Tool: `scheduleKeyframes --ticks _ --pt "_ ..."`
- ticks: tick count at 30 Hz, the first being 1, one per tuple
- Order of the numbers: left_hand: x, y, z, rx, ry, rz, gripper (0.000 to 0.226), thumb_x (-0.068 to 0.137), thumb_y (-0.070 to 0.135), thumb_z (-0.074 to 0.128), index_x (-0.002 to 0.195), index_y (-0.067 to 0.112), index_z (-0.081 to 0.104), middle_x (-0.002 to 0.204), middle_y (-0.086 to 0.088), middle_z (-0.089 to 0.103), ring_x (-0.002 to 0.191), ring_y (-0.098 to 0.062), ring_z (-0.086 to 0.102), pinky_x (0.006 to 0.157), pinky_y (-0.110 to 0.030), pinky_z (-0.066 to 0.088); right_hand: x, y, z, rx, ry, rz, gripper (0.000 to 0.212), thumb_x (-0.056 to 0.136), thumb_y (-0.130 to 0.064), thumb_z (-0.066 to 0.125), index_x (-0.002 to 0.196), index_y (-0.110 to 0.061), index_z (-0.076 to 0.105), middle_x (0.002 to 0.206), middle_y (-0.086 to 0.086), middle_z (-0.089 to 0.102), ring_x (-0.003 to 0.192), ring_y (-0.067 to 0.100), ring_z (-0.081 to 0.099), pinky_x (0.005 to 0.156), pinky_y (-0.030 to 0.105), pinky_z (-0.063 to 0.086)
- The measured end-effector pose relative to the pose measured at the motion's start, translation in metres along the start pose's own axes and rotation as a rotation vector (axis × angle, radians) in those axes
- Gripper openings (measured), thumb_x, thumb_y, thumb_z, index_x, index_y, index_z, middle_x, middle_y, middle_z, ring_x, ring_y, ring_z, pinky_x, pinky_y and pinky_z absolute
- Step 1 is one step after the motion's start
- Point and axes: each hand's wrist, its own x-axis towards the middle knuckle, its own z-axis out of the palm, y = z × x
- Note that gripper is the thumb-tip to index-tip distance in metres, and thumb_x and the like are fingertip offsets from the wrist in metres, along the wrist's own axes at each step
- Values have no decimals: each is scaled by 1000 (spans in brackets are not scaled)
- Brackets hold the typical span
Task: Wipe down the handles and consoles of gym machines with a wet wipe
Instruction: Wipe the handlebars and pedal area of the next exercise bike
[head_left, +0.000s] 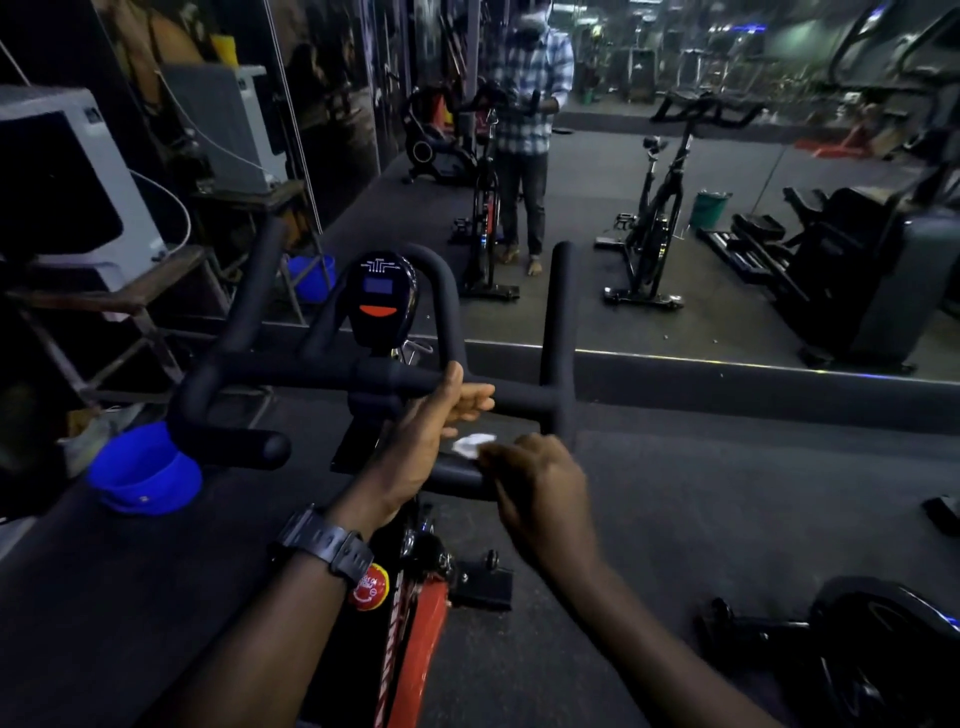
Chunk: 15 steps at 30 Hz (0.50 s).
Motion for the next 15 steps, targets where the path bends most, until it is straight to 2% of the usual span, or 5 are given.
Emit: scheduleKeyframes --ticks 4,7,9,13,15 --pt "2 5 -3 -156 109 -15 82 91 78 21 117 18 70 117 -2 74 114 -9 64 102 -33 40 25 -51 30 97 -175 -108 17 82 -16 66 96 -8 70 92 11 63 84 29 59 64 38 51" --pt "4 7 -13 -279 149 -51 83 94 74 14 116 16 69 117 -7 74 116 -24 65 103 -41 43 26 -38 25 100 -266 -126 17 86 -18 61 97 -14 72 94 6 62 90 26 55 72 38 50" --pt "5 6 -10 -203 78 -54 86 89 78 16 116 17 69 116 -7 74 114 -26 66 100 -42 45 15 -8 1 101 -295 -35 20 89 -13 59 102 -13 74 94 -1 62 93 22 56 80 35 50" --pt "10 5 8 50 -9 -42 78 82 74 22 111 21 73 109 1 76 107 -20 68 88 -36 47 20 43 -38 -74 -170 130 10 88 -25 68 86 -20 75 80 4 59 71 26 62 63 25 43" --pt "16 10 12 109 -51 -34 80 75 83 24 107 29 73 106 7 75 102 -13 68 83 -34 47 32 39 -33 -170 -237 112 18 89 -29 61 82 -19 75 79 6 59 72 29 63 61 27 44"
